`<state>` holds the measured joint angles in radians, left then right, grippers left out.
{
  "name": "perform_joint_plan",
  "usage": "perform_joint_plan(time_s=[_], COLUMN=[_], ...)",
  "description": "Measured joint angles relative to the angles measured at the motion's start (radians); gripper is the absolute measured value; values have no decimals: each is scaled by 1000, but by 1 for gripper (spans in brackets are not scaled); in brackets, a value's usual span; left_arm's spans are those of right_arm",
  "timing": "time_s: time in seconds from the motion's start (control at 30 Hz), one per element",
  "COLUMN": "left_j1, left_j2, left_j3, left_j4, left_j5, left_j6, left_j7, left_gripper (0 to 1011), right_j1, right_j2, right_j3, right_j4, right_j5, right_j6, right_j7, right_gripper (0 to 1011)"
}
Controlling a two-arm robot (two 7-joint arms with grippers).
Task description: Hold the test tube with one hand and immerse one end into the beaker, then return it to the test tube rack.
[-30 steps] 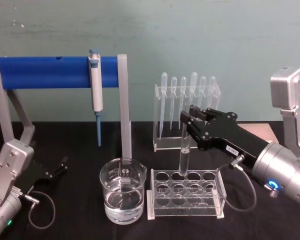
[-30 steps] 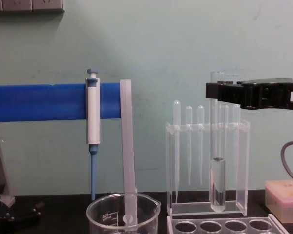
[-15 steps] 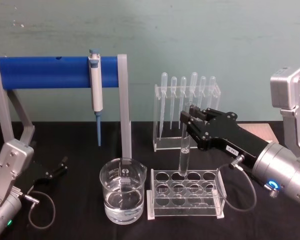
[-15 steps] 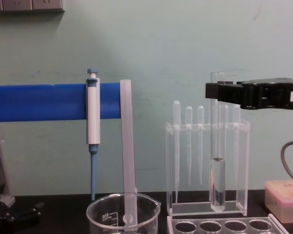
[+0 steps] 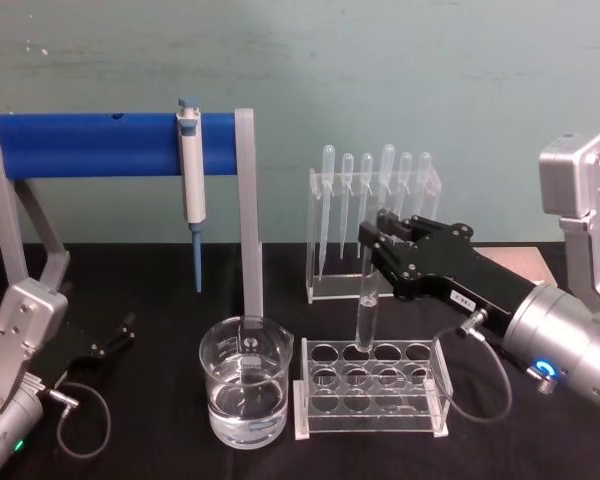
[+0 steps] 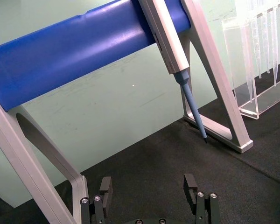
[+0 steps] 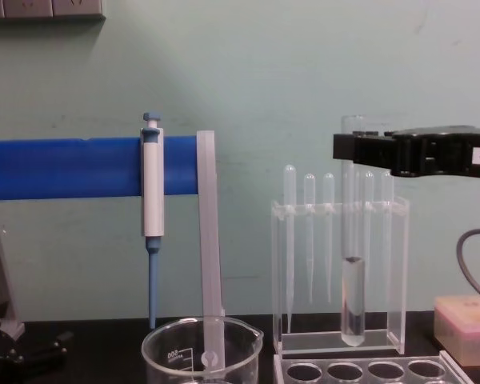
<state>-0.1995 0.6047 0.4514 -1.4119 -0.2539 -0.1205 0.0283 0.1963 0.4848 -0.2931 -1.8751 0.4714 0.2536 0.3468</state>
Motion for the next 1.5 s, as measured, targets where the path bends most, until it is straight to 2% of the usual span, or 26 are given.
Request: perform_joint_plan(time_s=[0.2, 0.47, 0.63, 0.8, 0.83, 1.17, 1.33, 1.5], left_j1=[0, 0, 0, 0, 0, 0, 0, 0], left_j2=[0, 0, 0, 0, 0, 0, 0, 0], left_j3=[0, 0, 0, 0, 0, 0, 0, 0], left_j4=[0, 0, 0, 0, 0, 0, 0, 0], left_j5=[0, 0, 0, 0, 0, 0, 0, 0], left_j6=[0, 0, 0, 0, 0, 0, 0, 0], left_j7=[0, 0, 0, 0, 0, 0, 0, 0], left_gripper=[1000, 1000, 1000, 1000, 1000, 1000, 1000, 1000], right_j1=[27, 83, 138, 164, 178, 218, 222, 215], right_j2=[2, -17, -43, -59, -71, -110, -124, -137], right_j3=[-26, -76, -124, -151, -168, -218, -233, -243], right_j4=[-7, -2, 27, 51, 69, 134, 160, 189], right_j5=[7, 14, 15, 14, 12, -7, -13, -23], right_j6=[4, 4, 6, 5, 2, -23, -34, -67], right_j7=[-1, 6, 16, 20, 23, 32, 37, 41], right_gripper=[226, 226, 226, 226, 226, 226, 226, 226])
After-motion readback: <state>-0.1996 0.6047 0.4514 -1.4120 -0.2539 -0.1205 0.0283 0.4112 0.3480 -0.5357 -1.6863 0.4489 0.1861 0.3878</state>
